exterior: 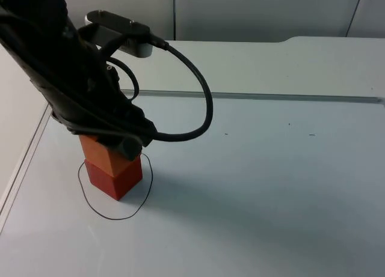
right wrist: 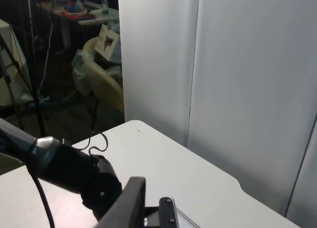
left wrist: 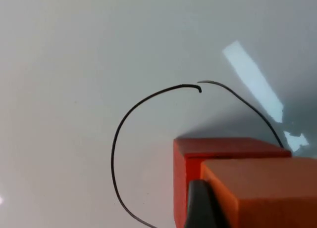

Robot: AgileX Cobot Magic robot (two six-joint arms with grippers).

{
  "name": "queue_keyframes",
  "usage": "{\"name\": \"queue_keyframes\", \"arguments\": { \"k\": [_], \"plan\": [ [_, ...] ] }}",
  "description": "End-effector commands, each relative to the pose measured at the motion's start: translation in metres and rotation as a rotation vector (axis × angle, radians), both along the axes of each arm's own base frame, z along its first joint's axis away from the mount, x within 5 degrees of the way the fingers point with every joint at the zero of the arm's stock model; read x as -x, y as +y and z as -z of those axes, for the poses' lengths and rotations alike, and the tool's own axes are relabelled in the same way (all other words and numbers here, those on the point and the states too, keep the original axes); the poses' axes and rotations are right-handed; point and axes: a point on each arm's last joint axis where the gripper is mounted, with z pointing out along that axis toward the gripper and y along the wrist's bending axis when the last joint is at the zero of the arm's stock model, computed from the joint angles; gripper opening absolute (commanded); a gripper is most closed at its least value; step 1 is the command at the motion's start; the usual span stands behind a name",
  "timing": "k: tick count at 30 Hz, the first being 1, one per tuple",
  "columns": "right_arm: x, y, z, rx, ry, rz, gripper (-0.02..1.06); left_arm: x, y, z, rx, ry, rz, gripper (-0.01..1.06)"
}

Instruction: Pick up one cube with the left hand and another cube with the right hand. First place the cube in the right hand at the target position, then stack the cube in the left hand on top.

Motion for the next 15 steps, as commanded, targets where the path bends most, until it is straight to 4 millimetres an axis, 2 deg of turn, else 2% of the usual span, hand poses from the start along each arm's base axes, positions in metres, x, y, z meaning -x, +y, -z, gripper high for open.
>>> {"name": "queue_keyframes", "arguments": {
  "k": [1, 15],
  "plan": [
    [0.0002, -0.0002, 0.0009, -0.005, -0.003, 0.000, 1.05, -0.0016, -0.0010, -0.0003, 0.010, -0.006, -0.008, 0.00],
    [0.0002, -0.0002, 0.0009, -0.005, -0.003, 0.000, 1.05, -0.0040, -0.0018, 0.0034, 0.013, -0.017, -0.011, 0.02]
  ]
}}
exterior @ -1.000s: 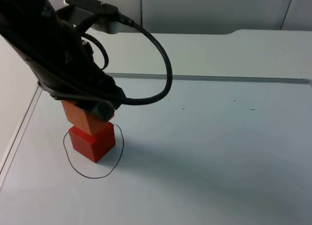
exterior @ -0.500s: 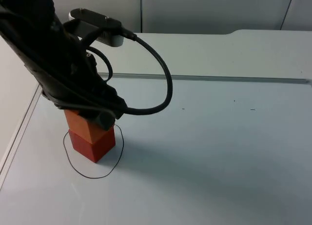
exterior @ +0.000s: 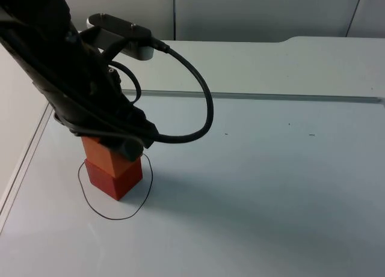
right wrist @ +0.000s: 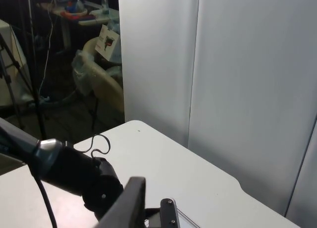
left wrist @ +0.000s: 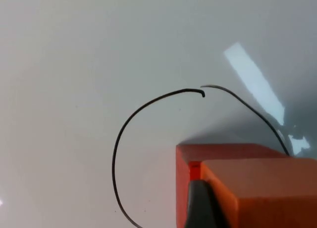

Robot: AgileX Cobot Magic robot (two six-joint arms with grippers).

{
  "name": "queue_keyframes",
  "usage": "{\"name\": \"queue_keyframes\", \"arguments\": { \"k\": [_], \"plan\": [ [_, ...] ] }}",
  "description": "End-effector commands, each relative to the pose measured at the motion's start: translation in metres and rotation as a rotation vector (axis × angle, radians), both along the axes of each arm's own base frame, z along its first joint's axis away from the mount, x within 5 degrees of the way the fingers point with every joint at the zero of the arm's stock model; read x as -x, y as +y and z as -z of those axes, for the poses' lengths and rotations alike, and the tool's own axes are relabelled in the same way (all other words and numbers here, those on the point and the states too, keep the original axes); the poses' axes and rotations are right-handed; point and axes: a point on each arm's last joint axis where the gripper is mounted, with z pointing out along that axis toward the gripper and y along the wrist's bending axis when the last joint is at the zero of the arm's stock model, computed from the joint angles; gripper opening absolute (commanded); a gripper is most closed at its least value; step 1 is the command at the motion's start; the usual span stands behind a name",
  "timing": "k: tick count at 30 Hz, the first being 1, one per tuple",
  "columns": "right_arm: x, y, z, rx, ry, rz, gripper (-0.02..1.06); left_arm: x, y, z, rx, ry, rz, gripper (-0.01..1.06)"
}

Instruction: Pick up one cube with the left hand and another cube with the right hand. First place the cube in the right hand at the target position, then stack the cube in the left hand on top.

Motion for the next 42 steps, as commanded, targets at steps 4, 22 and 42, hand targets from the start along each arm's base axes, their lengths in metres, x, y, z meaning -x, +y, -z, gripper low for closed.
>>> {"name": "queue_keyframes", "arguments": {
  "k": [4, 22, 42],
  "plan": [
    [0.000, 0.000, 0.001, -0.002, -0.006, -0.001, 1.05, -0.002, -0.001, -0.001, 0.012, -0.010, -0.008, 0.14],
    [0.000, 0.000, 0.001, -0.002, -0.006, -0.001, 1.05, -0.001, -0.001, -0.001, 0.012, -0.005, -0.014, 0.80],
    [0.000, 0.000, 0.001, 0.008, -0.017, -0.001, 1.05, 0.010, 0.001, -0.158, 0.187, -0.286, 0.020, 0.82]
  ]
}}
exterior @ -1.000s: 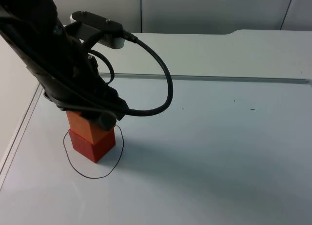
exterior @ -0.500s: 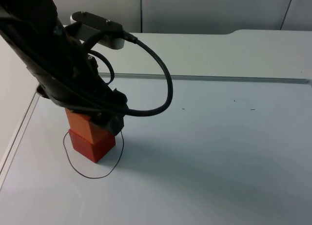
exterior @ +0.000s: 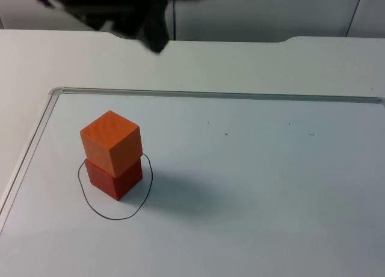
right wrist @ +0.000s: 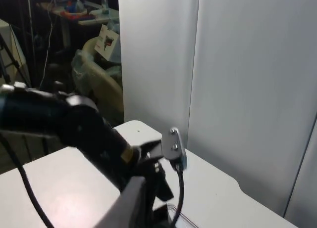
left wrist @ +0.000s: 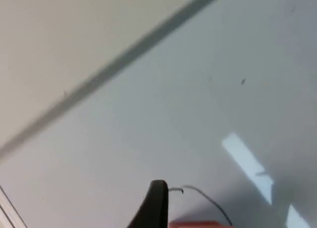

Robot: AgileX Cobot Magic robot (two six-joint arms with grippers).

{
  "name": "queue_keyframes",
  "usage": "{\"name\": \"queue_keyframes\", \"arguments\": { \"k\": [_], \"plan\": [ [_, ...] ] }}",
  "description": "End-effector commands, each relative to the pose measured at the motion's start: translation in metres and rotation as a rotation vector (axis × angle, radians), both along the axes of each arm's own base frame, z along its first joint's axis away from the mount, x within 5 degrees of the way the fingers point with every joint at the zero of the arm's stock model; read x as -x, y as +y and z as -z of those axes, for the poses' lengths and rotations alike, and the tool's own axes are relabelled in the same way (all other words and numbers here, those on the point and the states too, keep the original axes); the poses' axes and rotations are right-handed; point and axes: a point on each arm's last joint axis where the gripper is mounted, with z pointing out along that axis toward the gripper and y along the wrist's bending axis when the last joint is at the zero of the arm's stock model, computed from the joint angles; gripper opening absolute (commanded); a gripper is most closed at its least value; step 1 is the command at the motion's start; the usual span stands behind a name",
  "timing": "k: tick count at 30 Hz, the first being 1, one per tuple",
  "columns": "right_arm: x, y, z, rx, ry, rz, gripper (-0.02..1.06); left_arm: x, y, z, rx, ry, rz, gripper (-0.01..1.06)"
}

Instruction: Pick up one cube with the left hand and another cube with the right hand. First place the cube in the right hand at the target position, then stack the cube in the left hand on top.

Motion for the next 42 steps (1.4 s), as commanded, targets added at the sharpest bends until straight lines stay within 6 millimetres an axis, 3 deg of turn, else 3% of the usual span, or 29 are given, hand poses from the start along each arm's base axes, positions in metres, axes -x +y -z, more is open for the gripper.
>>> {"name": "queue_keyframes", "arguments": {
  "k": [1, 3, 5, 6, 7, 9, 10, 13, 15, 19, 21, 24, 29, 34, 42],
  "plan": [
    [0.000, 0.000, 0.001, 0.011, -0.021, -0.001, 1.05, 0.014, 0.006, -0.036, 0.049, -0.061, 0.001, 0.82],
    [0.000, 0.000, 0.001, 0.023, -0.021, -0.005, 1.05, 0.043, 0.021, -0.085, 0.112, -0.186, 0.009, 0.82],
    [0.001, 0.000, 0.003, 0.044, -0.023, -0.012, 1.05, 0.051, 0.025, -0.093, 0.124, -0.209, 0.009, 0.82],
    [0.000, 0.000, 0.004, 0.054, -0.026, -0.017, 1.05, 0.065, 0.032, -0.106, 0.142, -0.243, 0.012, 0.82],
    [0.002, 0.000, 0.010, 0.075, -0.025, -0.026, 1.05, 0.092, 0.046, -0.121, 0.164, -0.294, 0.020, 0.82],
    [0.003, -0.002, 0.024, 0.098, -0.015, -0.028, 1.05, 0.124, 0.063, -0.131, 0.189, -0.357, 0.022, 0.82],
    [0.003, -0.002, 0.024, 0.098, -0.015, -0.028, 1.05, 0.124, 0.063, -0.131, 0.189, -0.357, 0.022, 0.82],
    [0.007, -0.006, 0.048, 0.095, -0.016, -0.025, 1.05, 0.171, 0.088, -0.132, 0.220, -0.445, 0.020, 0.82],
    [0.009, -0.008, 0.058, 0.094, -0.014, -0.025, 1.05, 0.182, 0.094, -0.126, 0.219, -0.455, 0.020, 0.82],
    [0.023, -0.019, 0.099, 0.084, 0.041, -0.038, 1.05, 0.230, 0.120, -0.094, 0.237, -0.503, 0.017, 0.82],
    [0.025, -0.021, 0.109, 0.089, 0.060, -0.041, 1.05, 0.234, 0.122, -0.089, 0.236, -0.503, 0.018, 0.82],
    [0.036, -0.029, 0.132, 0.055, 0.116, -0.052, 1.05, 0.258, 0.134, -0.052, 0.213, -0.465, 0.028, 0.82],
    [0.051, -0.040, 0.158, 0.044, 0.166, -0.068, 1.05, 0.277, 0.143, -0.027, 0.250, -0.448, 0.001, 0.82],
    [0.071, -0.058, 0.167, 0.053, 0.164, -0.085, 1.05, 0.296, 0.155, -0.009, 0.290, -0.510, -0.029, 0.82],
    [0.094, -0.088, 0.182, 0.049, 0.248, -0.007, 1.05, 0.308, 0.171, 0.010, 0.200, -0.411, -0.133, 0.82]
  ]
}}
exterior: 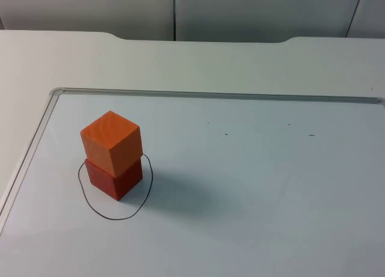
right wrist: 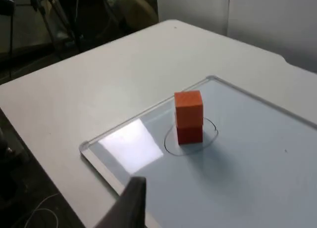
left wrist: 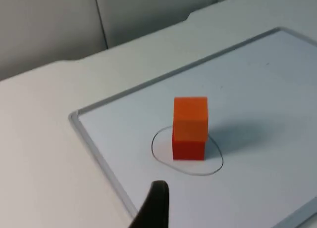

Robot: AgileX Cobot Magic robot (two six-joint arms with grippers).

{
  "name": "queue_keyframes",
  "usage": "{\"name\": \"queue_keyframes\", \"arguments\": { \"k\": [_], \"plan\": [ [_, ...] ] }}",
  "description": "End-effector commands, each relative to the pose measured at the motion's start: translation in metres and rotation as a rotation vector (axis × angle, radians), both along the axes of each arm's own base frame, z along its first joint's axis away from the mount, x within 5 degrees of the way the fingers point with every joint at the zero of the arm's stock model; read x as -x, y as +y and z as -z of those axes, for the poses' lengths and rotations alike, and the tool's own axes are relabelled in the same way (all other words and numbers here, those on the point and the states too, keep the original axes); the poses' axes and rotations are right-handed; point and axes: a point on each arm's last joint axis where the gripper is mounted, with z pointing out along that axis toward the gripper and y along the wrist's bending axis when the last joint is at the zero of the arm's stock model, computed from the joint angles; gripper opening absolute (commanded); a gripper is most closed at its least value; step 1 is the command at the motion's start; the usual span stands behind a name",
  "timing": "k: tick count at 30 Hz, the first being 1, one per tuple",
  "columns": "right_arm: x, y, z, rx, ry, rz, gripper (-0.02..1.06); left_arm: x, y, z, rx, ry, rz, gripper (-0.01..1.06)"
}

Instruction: Pick up one cube with the left hand and another cube with the right hand. First place the cube in the right hand at the target position, then stack the cube in the left hand on top.

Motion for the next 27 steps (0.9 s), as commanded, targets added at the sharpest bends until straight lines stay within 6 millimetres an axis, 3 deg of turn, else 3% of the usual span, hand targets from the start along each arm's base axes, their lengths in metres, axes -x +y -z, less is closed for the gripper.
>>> {"name": "queue_keyframes", "arguments": {
  "k": [1, 6, 12, 27],
  "plan": [
    [0.004, -0.009, 0.007, 0.012, 0.038, 0.048, 1.05, 0.002, 0.003, 0.006, -0.016, 0.052, -0.028, 0.82],
    [0.014, -0.021, 0.016, 0.010, 0.024, 0.060, 1.05, 0.003, 0.004, 0.011, -0.047, 0.096, -0.033, 0.82],
    [0.007, -0.018, 0.038, 0.101, 0.105, 0.091, 1.05, 0.002, 0.005, 0.010, -0.049, 0.087, -0.038, 0.82],
    [0.008, -0.018, 0.037, 0.100, 0.103, 0.090, 1.05, 0.004, 0.005, 0.012, -0.052, 0.114, -0.034, 0.82]
  ]
}}
